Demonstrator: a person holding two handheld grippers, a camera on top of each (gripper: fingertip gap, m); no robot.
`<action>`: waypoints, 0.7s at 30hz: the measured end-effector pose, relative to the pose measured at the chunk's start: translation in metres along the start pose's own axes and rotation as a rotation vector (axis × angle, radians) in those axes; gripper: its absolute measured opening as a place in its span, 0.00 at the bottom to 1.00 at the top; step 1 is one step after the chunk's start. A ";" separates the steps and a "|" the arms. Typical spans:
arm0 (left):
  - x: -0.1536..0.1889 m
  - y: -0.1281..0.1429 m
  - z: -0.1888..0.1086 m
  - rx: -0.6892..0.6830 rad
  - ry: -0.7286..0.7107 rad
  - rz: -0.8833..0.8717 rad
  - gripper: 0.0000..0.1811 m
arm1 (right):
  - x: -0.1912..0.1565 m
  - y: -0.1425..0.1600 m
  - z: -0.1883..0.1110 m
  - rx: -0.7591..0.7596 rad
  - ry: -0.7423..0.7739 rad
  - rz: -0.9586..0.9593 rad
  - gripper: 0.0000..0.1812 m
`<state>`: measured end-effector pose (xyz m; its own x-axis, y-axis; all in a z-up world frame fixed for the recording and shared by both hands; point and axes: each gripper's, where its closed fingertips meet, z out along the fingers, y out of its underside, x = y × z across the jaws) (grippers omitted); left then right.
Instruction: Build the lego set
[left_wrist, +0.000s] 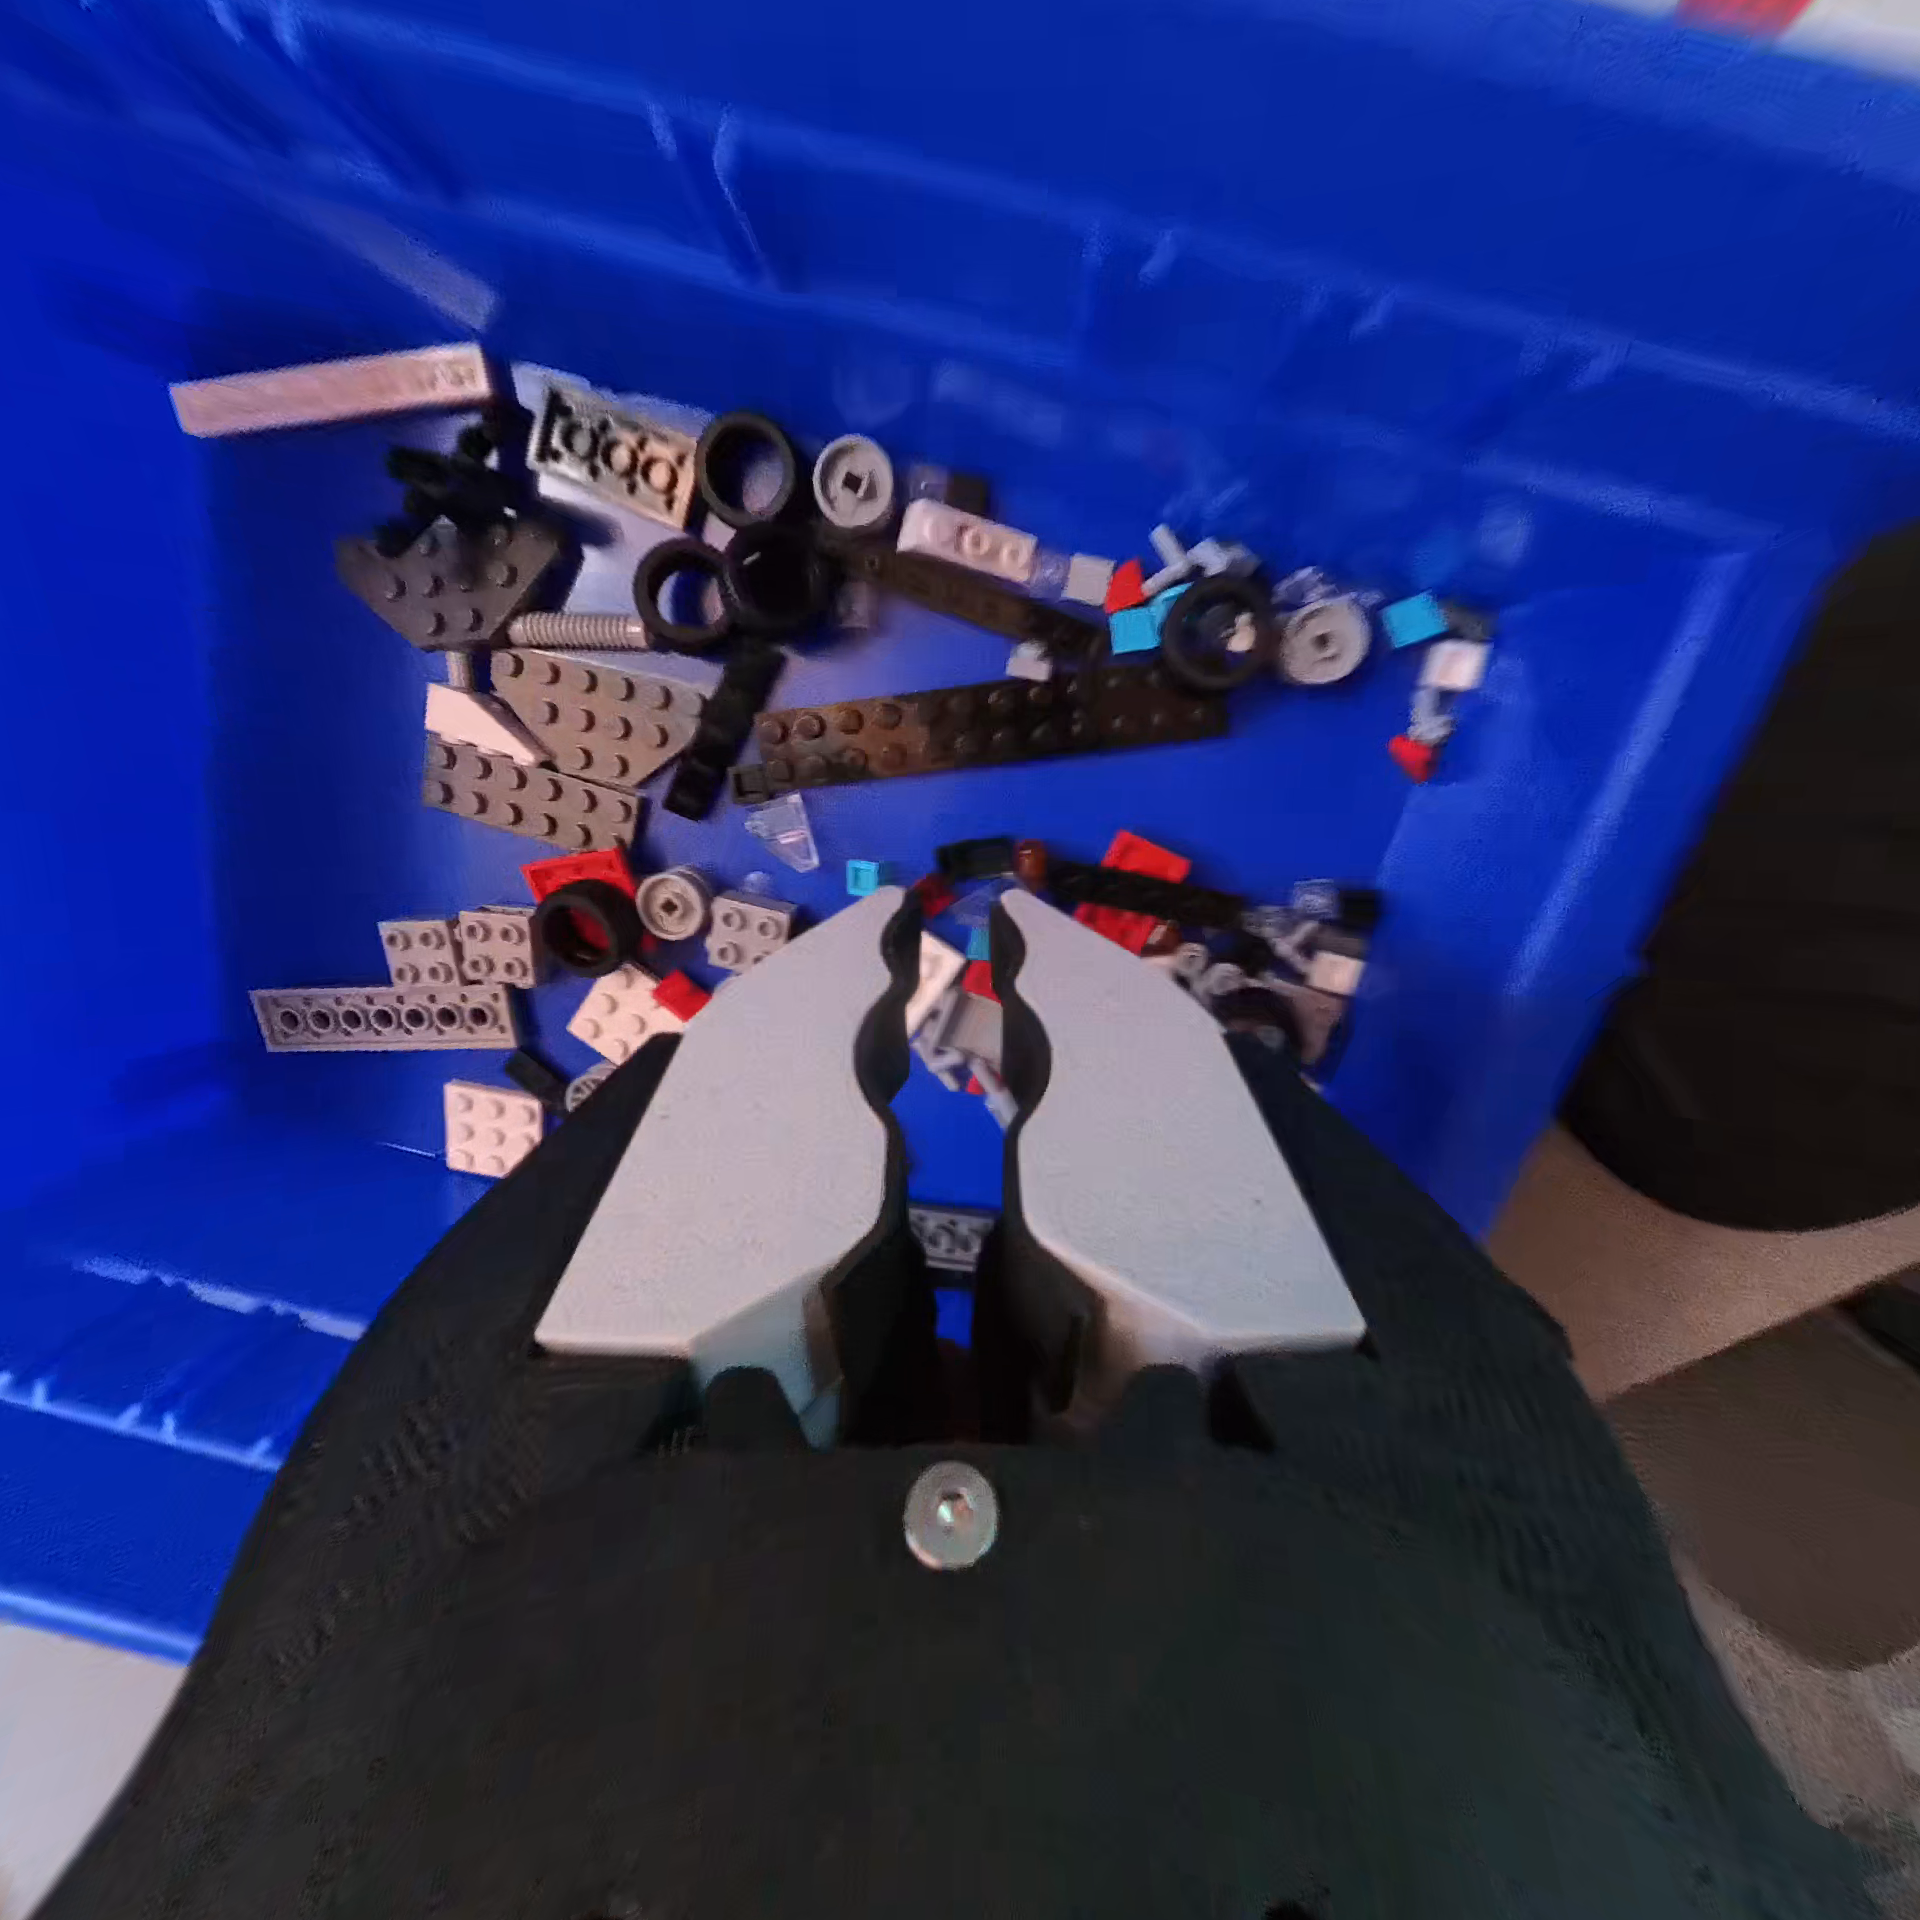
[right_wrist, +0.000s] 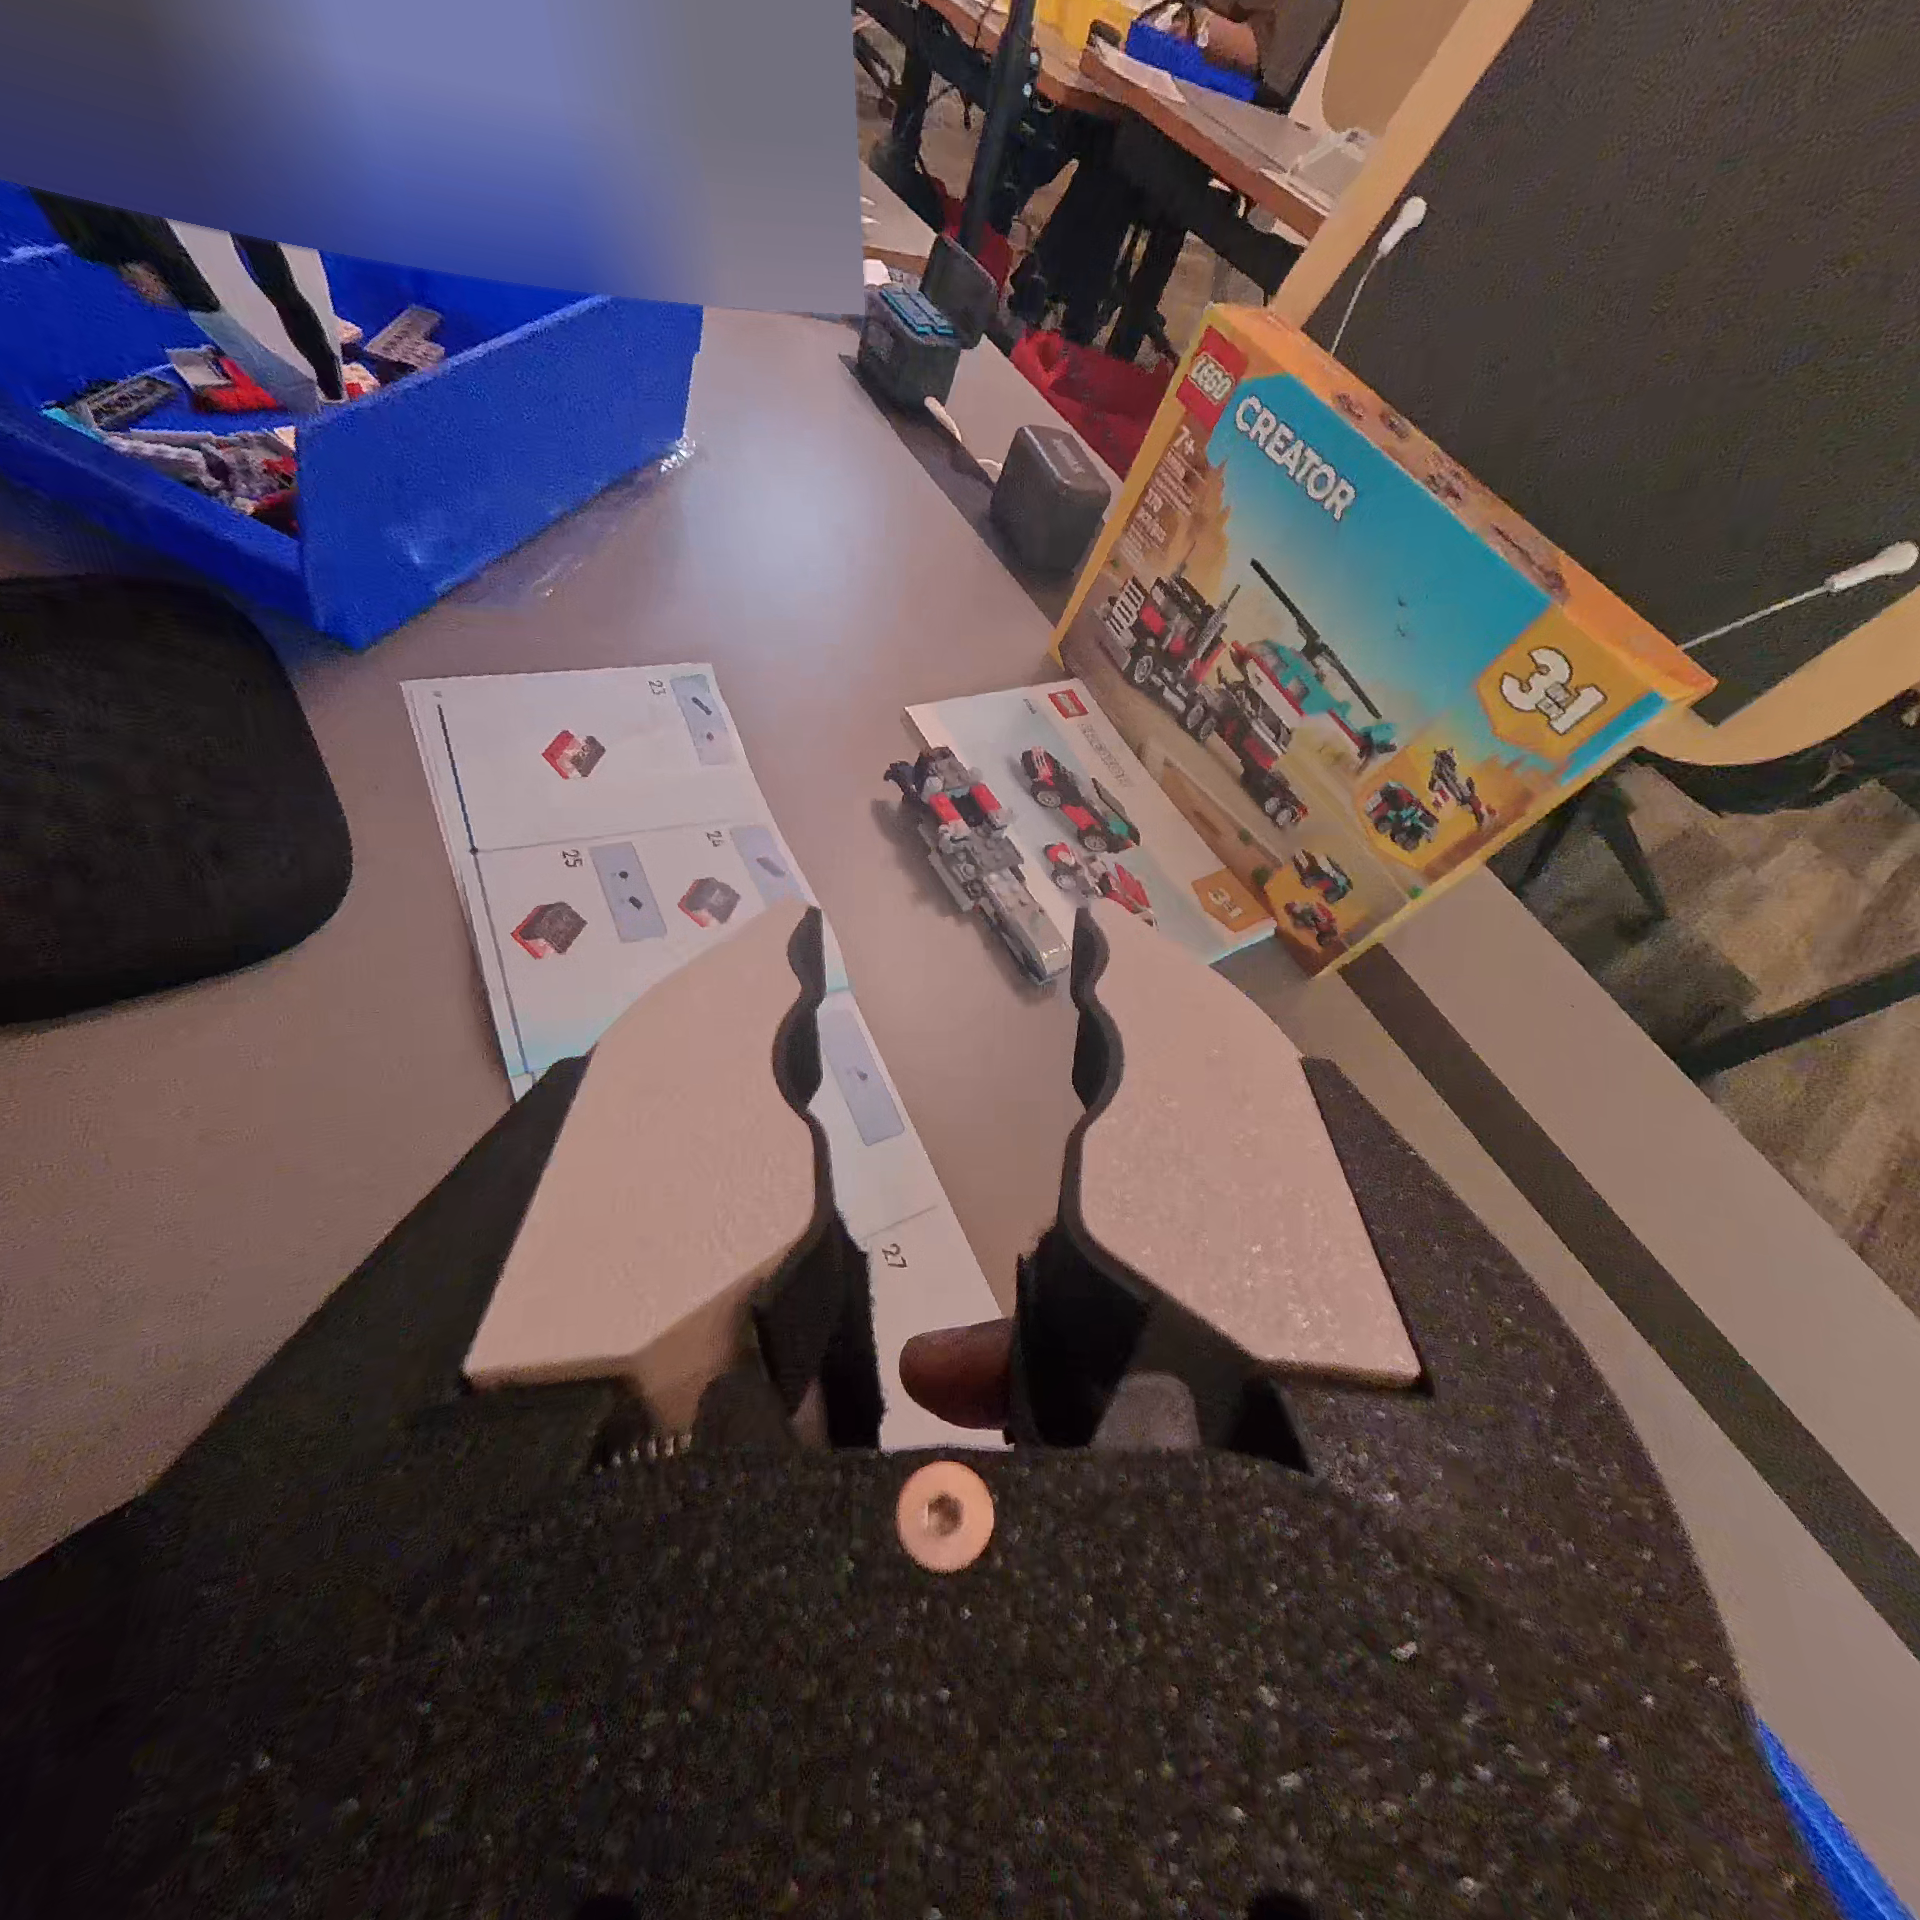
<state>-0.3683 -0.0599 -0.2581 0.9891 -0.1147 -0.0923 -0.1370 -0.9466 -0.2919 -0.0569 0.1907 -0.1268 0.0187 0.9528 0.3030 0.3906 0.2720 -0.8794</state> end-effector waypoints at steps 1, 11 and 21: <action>-0.004 0.003 0.008 -0.037 -0.008 0.015 0.05 | 0.003 0.005 -0.003 -0.006 0.009 0.006 0.25; -0.007 0.010 0.033 -0.098 0.045 0.204 0.06 | 0.011 0.021 -0.011 0.004 0.004 0.041 0.25; -0.004 0.009 0.032 -0.054 0.051 0.205 0.09 | 0.009 0.025 -0.012 -0.020 -0.001 0.035 0.25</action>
<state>-0.3748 -0.0581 -0.2912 0.9424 -0.3203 -0.0962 -0.3339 -0.9166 -0.2200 -0.0361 0.2047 -0.1422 0.0314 0.9619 0.2717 0.4076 0.2358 -0.8822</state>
